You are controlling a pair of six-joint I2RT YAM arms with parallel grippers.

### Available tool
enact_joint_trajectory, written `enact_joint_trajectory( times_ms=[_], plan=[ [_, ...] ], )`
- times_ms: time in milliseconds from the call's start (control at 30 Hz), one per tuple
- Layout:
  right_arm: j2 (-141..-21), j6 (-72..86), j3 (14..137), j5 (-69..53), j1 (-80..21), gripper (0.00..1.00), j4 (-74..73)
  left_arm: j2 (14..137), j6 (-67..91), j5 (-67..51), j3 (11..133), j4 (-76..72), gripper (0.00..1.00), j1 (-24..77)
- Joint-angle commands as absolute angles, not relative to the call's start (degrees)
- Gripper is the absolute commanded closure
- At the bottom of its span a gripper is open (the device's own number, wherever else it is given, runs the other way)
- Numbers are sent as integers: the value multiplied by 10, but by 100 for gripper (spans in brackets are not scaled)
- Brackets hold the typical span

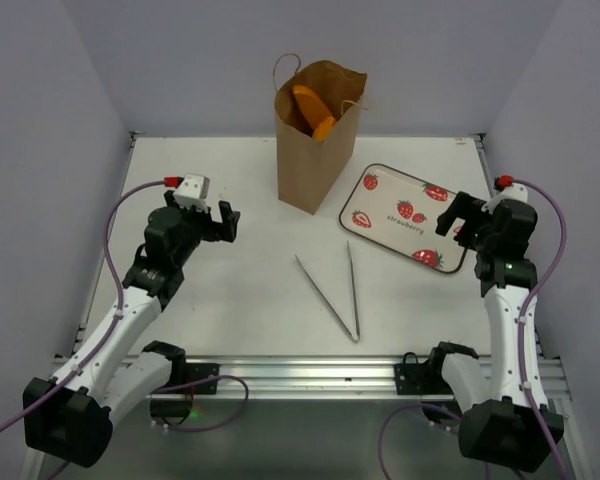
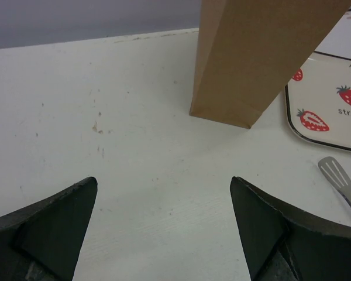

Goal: Take the fake bread out of the paper bag

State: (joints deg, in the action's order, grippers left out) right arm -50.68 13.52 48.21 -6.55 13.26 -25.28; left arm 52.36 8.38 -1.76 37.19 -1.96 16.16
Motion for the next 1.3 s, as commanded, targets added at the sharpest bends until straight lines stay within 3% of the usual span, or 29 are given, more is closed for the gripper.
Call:
enact_joint_trajectory(
  times_ms=[0,400,467,600,667,967,1267],
  plan=[
    [-503,143,512,-62,136,1,-245,511,90,-23,393,-20,0,163],
    [-486,92,478,-112,137,1,-222,508,89,-20,394,-20,0,163],
    [-481,46,449,-162,137,1,-206,506,90,-19,395,-19,0,163],
    [-474,-126,420,-380,138,1,-218,506,98,-11,407,-13,0,163],
    [-471,-138,418,-383,137,1,-225,517,111,-15,435,-1,0,163],
    [-479,-179,448,-421,138,1,-287,618,144,-43,727,106,0,163],
    [-461,-189,447,-473,138,1,-295,924,209,-199,1022,132,13,163]
  ],
)
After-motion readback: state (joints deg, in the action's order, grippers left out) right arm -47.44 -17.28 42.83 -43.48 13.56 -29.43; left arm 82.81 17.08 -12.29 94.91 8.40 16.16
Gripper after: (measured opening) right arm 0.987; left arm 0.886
